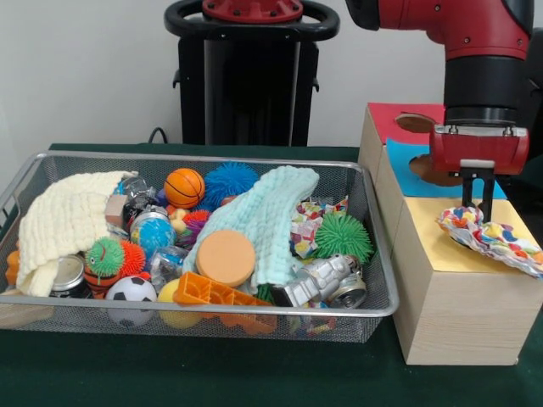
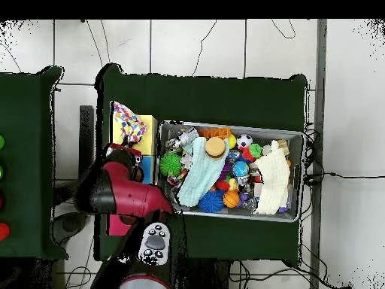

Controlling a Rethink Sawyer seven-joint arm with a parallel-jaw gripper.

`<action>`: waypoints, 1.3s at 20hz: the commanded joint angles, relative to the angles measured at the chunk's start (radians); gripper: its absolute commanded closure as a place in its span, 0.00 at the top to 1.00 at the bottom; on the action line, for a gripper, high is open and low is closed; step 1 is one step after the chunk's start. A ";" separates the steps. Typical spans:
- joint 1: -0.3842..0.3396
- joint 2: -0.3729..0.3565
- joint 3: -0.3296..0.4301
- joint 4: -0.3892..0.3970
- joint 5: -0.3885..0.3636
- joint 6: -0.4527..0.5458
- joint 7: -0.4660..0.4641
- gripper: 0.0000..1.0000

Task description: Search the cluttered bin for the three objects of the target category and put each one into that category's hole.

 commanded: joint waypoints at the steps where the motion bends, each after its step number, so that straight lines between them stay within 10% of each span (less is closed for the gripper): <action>1: 0.049 0.211 0.049 0.193 -0.053 0.107 0.153 0.00; 16: 0.061 0.265 0.024 0.170 -0.025 0.035 0.148 0.00; 26: -0.051 0.302 0.114 0.135 -0.185 -0.061 0.130 0.00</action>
